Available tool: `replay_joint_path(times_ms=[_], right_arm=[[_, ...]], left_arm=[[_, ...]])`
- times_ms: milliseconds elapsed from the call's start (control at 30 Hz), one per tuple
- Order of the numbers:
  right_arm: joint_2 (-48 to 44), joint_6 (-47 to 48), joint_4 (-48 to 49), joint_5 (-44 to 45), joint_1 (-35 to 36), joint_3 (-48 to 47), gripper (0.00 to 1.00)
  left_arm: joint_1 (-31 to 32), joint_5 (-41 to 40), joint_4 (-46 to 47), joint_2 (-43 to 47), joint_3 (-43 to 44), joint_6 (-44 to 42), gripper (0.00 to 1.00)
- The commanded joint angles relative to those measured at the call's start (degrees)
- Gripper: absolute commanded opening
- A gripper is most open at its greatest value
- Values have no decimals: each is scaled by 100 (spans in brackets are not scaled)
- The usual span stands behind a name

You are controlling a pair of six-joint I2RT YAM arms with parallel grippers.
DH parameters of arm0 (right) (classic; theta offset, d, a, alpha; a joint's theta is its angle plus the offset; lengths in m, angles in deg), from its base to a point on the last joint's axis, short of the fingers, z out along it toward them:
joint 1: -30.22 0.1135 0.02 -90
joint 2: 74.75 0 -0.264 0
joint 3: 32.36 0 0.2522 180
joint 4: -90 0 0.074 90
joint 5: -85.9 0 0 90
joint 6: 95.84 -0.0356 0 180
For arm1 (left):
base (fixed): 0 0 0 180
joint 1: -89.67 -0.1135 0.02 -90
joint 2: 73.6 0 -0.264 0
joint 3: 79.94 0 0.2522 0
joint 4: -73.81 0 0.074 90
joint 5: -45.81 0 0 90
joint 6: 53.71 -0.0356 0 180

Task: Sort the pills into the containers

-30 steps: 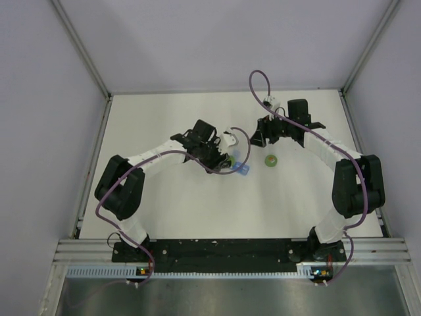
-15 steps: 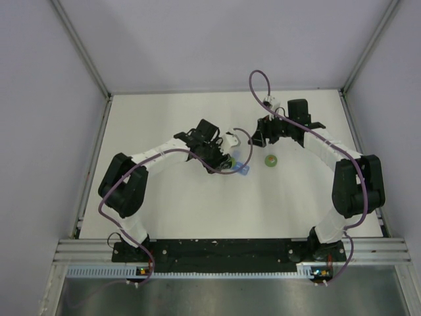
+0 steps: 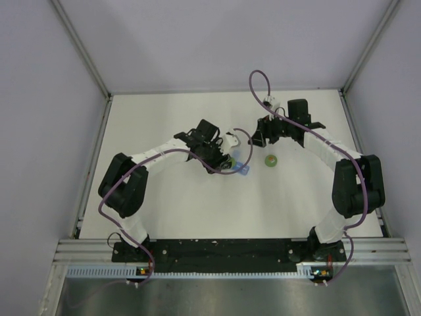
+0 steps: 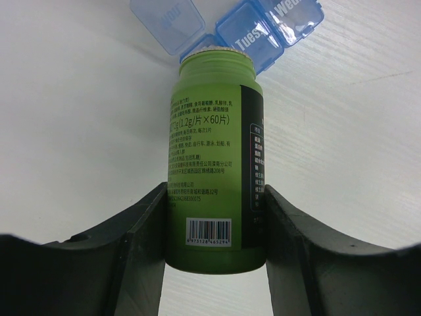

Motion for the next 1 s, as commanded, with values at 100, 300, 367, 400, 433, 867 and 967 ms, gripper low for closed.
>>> replay_joint_path(times_ms=[100, 300, 367, 400, 433, 867, 967], right_arm=[[-87, 12, 190, -138, -74, 27, 65], [-61, 4, 190, -129, -74, 36, 65], [-69, 4, 190, -138, -74, 27, 65], [-69, 4, 190, -138, -74, 36, 65], [-69, 4, 190, -129, -74, 36, 65], [-52, 21, 190, -199, -74, 45, 65], [-26, 30, 207, -252, -74, 45, 65]], left_arm=[[16, 38, 285, 213, -31, -47, 0], [16, 82, 461, 406, -206, -12, 0], [16, 108, 522, 468, -268, 6, 0], [16, 100, 575, 503, -329, 14, 0], [16, 100, 619, 538, -373, 23, 0], [-89, 310, 1243, 933, -830, 199, 0], [-160, 425, 1506, 1091, -1015, 287, 0]])
